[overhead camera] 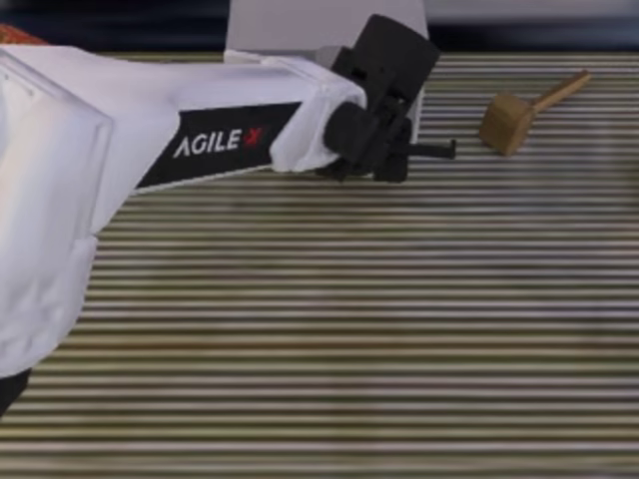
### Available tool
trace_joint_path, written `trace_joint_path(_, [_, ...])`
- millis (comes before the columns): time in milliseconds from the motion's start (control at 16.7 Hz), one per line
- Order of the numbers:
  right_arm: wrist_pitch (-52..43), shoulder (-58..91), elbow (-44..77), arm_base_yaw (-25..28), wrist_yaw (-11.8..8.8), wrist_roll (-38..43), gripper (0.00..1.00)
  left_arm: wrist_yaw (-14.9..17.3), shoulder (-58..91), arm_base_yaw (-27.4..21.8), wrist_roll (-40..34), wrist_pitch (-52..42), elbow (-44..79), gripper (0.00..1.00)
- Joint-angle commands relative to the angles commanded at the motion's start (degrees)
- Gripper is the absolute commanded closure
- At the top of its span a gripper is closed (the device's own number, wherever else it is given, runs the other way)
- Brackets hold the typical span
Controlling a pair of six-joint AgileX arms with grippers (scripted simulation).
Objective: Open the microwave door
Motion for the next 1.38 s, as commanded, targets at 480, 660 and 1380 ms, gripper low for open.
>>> trace_joint_path(480, [0.0,0.0,0.0,0.0,0.0,0.0,0.00,0.0,0.0,0.0,0.0,0.0,0.0,1.00])
trace_joint_path(660, [0.0,0.0,0.0,0.0,0.0,0.0,0.00,0.0,0.0,0.0,0.0,0.0,0.0,1.00])
trace_joint_path(1380, [0.0,0.0,0.0,0.0,0.0,0.0,0.00,2.1,-2.1,0.2,2.8,2.2,-3.7,1.00])
